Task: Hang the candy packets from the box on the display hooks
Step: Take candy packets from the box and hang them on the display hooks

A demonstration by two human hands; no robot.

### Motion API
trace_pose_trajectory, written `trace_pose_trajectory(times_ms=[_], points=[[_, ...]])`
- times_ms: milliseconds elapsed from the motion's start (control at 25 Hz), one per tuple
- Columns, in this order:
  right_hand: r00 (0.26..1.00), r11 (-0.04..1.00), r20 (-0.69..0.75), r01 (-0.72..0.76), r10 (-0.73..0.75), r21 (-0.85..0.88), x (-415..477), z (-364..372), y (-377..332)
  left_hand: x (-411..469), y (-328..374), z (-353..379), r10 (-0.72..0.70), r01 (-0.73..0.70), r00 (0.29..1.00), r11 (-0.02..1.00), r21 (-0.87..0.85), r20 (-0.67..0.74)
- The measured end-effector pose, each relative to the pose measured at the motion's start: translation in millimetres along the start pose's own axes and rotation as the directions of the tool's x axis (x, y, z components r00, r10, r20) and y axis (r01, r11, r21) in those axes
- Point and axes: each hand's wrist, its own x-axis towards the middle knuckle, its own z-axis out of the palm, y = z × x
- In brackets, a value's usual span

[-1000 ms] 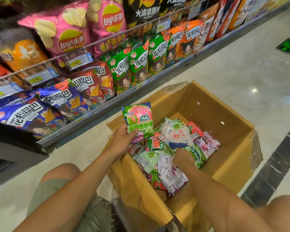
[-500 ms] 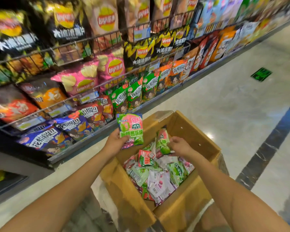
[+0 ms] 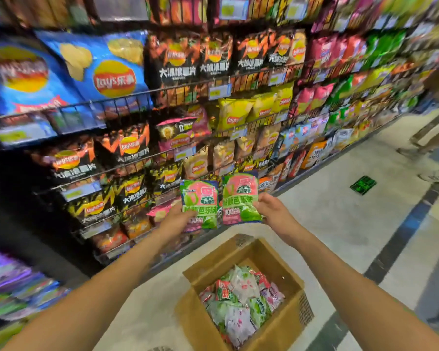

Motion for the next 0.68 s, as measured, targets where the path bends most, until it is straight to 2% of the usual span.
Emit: trace_pose_trajectory(times_ms=[120,240,360,600,680], points=[[0.995,0.995,0.026,0.095,-0.095,0.01,-22.6,17.1,-75.3,-33.6,61.1,-21.9,0.009,-0.002,0.998,0.993,-0.116,0.058],[0.986,0.987,0.048,0.158,-0.157,-0.005,-34.7,33.9,-115.6,-74.9,112.3,-30.3,0.067,-0.043,0.988,0.986,-0.161,0.142],[0.993,0.993,0.007,0.117,-0.117,-0.035,-52.7,50.9,-136.9,-98.7,128.2,-39.0,0.142,-0.119,0.977,0.982,-0.145,0.158],[0.999,0.991,-0.039,0.015,-0.01,0.137,-106.3,86.6,-162.4,-158.2,129.5,-53.5,0.285,-0.276,0.954,0.956,-0.102,0.09],[0.999,0.996,-0.032,0.0,0.003,0.095,-125.7,101.0,-167.9,-181.8,123.1,-55.8,0.332,-0.325,0.939,0.941,-0.09,0.083]])
